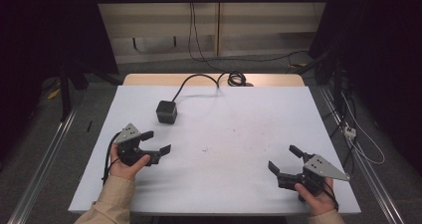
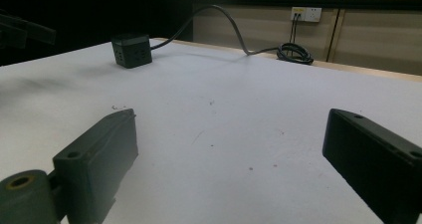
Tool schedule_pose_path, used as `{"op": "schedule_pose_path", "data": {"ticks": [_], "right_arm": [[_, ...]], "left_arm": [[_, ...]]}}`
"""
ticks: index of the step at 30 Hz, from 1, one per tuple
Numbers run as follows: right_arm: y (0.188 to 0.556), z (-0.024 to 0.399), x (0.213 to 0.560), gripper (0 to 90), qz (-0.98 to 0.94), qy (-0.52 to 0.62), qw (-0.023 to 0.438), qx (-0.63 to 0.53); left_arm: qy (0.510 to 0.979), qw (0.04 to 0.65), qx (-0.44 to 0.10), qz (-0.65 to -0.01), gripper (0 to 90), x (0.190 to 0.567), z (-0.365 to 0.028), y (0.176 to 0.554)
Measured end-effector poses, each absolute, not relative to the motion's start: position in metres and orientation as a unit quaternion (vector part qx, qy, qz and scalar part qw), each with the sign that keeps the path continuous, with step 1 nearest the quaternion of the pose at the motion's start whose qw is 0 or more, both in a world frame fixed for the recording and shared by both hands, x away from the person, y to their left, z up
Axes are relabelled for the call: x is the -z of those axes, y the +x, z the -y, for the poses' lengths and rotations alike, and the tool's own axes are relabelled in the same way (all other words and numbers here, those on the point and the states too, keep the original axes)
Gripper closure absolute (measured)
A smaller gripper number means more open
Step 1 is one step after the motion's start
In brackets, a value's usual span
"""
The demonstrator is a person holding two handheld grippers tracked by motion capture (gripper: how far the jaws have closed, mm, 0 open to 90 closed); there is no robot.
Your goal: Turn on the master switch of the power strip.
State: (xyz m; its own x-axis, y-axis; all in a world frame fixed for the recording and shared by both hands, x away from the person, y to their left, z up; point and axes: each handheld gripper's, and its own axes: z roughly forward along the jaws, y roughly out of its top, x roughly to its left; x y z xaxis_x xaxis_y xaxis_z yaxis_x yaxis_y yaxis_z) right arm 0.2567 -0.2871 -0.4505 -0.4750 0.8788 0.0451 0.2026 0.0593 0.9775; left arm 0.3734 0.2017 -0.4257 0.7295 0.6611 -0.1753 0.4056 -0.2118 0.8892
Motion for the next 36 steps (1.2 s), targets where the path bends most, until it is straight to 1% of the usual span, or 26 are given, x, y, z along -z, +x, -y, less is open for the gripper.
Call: {"op": "schedule_pose_path", "data": {"ticks": [31, 36], "right_arm": [[0.256, 0.288, 0.450, 6.5, -0.658, 0.410, 0.309, -0.550], [0.258, 0.287, 0.450, 6.5, -0.660, 0.408, 0.308, -0.550]], "left_arm": [[0.772, 0.512, -0.139, -0.350, 9.3, 0.435, -0.223, 0.354], [0.775, 0.502, -0.150, -0.354, 7.7, 0.437, -0.228, 0.353]]}}
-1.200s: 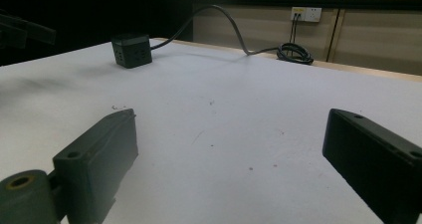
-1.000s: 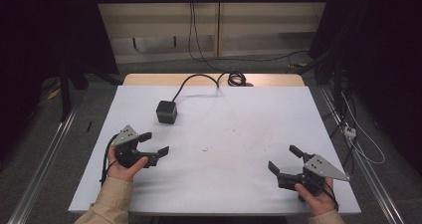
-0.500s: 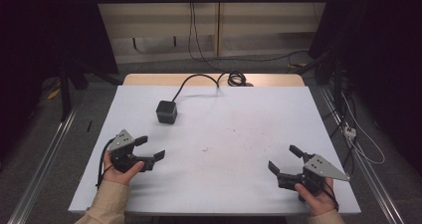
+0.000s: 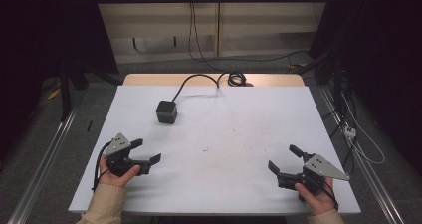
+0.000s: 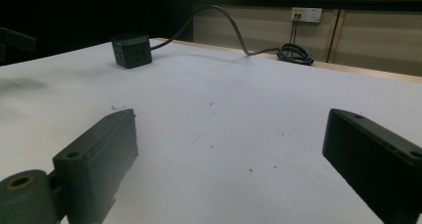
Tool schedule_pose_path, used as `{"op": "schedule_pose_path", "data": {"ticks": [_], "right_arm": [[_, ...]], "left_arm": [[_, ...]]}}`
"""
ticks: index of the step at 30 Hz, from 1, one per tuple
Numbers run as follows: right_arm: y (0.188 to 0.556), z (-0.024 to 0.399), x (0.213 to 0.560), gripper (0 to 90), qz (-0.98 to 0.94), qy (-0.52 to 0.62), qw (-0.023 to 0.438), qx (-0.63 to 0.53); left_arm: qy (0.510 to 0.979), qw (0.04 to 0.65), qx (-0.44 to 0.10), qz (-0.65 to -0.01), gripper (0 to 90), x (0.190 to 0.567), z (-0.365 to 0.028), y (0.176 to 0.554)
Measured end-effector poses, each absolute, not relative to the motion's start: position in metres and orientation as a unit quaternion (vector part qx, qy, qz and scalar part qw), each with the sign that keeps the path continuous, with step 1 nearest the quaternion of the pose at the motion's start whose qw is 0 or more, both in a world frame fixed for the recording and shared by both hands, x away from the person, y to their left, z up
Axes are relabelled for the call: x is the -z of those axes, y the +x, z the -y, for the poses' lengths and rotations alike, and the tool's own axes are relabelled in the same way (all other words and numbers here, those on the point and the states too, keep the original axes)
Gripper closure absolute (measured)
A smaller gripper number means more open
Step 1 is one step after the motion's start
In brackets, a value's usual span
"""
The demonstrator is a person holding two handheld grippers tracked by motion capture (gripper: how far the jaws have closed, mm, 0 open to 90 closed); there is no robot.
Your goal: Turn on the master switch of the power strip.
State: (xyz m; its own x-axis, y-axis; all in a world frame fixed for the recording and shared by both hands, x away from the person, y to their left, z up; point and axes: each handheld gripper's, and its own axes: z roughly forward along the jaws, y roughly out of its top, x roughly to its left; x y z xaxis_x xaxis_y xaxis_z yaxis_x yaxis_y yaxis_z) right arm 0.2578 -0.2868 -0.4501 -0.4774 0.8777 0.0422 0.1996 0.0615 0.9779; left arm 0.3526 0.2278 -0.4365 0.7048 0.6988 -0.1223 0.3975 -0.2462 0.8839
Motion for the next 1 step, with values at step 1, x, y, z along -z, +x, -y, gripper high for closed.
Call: {"op": "schedule_pose_path", "data": {"ticks": [1], "right_arm": [[0.2580, 0.2864, 0.4501, 6.5, -0.661, 0.409, 0.307, -0.550]], "left_arm": [[0.774, 0.501, -0.149, -0.356, 7.6, 0.4372, -0.2285, 0.3524]]}}
